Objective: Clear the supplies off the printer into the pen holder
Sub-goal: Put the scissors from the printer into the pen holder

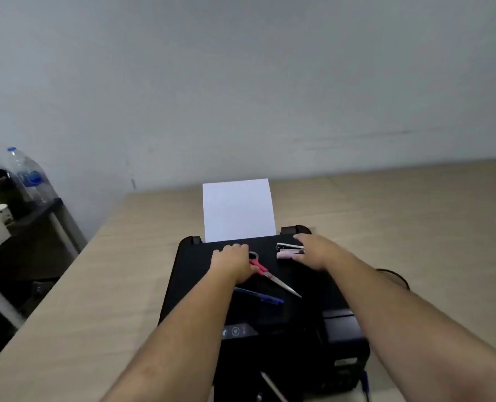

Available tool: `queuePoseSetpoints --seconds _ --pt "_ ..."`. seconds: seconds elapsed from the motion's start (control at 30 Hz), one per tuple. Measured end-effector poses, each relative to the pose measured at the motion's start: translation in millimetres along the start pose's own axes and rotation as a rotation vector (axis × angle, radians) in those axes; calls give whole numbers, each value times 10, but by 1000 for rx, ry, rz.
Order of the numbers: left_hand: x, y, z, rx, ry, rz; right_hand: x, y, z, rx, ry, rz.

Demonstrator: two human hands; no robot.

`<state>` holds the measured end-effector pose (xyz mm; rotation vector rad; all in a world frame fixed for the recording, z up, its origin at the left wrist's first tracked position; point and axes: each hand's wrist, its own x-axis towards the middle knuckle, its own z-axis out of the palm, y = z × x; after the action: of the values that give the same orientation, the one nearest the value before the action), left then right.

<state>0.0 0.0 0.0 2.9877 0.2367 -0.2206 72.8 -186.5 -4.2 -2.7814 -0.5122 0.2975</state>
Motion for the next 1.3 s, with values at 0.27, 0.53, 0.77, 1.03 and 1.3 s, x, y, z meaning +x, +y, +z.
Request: queuePoseSetpoints --seconds 0.27,0.53,0.77,1.03,1.3 --pt "273 -27 128 -51 -112 90 75 141 239 -8 66 18" --pt "340 -56 -35 -171 -252 121 23 154 311 113 158 104" --pt "319 -129 -171 -362 -250 195 -217 240 -113 313 388 225" --pt "255 155 -563 -857 36 267 -535 516 -585 345 695 343" --pt "404 1292 -521 -1026 146 330 -755 1303 -860 236 529 452"
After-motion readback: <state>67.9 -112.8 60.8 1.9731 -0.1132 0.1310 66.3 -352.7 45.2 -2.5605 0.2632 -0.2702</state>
